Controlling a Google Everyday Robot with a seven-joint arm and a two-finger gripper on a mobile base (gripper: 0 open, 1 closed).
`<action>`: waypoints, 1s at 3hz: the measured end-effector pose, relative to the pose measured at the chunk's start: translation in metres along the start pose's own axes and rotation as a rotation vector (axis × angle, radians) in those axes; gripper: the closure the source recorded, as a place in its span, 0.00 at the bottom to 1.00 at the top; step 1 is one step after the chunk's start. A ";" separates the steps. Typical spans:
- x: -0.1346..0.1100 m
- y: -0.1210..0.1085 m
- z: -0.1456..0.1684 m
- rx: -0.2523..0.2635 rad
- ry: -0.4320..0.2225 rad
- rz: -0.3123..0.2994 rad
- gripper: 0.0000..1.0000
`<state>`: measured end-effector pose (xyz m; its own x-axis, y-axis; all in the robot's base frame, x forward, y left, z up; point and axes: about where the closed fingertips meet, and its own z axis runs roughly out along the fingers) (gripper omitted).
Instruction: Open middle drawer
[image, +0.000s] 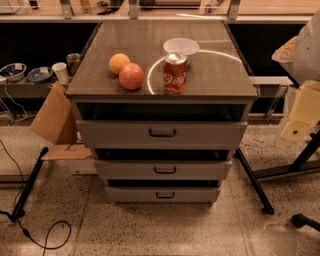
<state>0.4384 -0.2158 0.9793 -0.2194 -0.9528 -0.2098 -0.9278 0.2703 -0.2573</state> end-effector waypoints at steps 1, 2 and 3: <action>0.000 0.000 0.000 0.000 0.000 0.000 0.00; -0.002 0.002 0.008 -0.006 -0.020 -0.023 0.00; 0.001 0.009 0.032 -0.037 -0.064 -0.039 0.00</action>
Offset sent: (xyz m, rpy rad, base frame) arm 0.0031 0.0066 -0.0241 0.0339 0.0141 0.0748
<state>0.4393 -0.2093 0.9463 -0.1639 -0.9515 -0.2603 -0.9461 0.2263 -0.2315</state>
